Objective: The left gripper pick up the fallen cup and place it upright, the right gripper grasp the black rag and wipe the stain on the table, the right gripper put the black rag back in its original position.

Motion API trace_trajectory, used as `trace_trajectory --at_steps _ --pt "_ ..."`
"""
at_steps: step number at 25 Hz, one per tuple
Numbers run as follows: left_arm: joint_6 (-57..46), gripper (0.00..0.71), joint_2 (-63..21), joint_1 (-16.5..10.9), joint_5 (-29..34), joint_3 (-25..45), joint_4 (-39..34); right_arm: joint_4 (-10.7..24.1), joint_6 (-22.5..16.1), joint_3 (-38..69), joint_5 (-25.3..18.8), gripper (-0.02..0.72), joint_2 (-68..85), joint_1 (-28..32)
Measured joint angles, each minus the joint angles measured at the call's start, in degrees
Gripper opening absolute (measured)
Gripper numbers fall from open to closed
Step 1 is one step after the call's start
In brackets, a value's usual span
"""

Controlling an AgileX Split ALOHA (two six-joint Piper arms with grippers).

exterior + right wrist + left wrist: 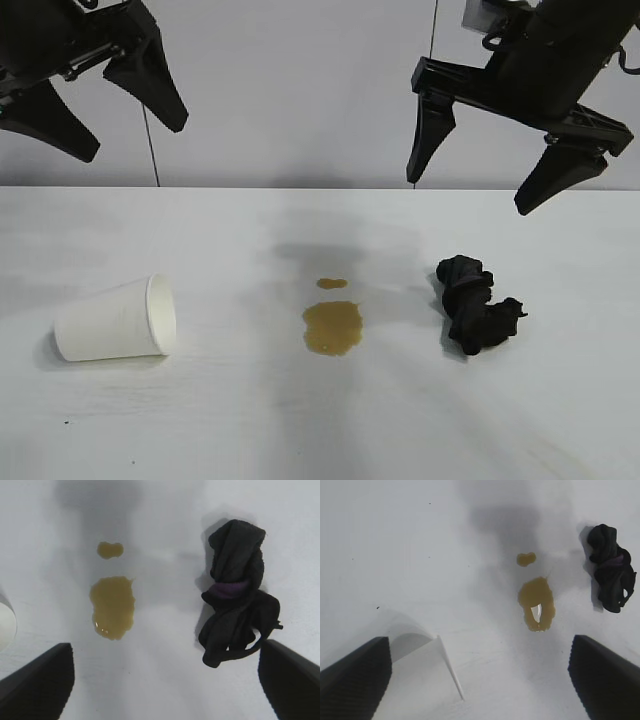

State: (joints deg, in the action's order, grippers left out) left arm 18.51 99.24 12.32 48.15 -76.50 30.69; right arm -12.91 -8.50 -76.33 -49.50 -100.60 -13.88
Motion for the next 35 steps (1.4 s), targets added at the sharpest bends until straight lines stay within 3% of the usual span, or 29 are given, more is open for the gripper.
trace_trajectory --at_steps 12,19,25,28,31,35 --pt "0.0 0.694 0.0 0.0 -0.1 0.0 0.0 0.0 0.0 0.0 0.0 0.694 0.0 0.0" --pt "0.0 0.694 0.0 0.0 -8.3 0.0 0.2 0.0 0.0 0.0 0.0 0.694 0.0 0.0" --pt "1.1 0.694 0.0 0.0 -7.1 -0.4 0.1 0.0 0.0 0.0 0.0 0.694 0.0 0.0" --pt "10.4 0.694 0.0 0.7 1.1 -1.4 -2.7 0.0 0.0 0.0 0.0 0.694 0.0 0.0" --pt "24.1 0.694 0.0 3.6 9.4 -1.1 -8.0 0.0 0.0 0.0 0.2 0.694 0.0 0.0" --pt "35.7 0.694 0.0 8.3 8.1 1.1 -14.0 0.0 0.0 0.0 1.1 0.694 0.0 0.0"
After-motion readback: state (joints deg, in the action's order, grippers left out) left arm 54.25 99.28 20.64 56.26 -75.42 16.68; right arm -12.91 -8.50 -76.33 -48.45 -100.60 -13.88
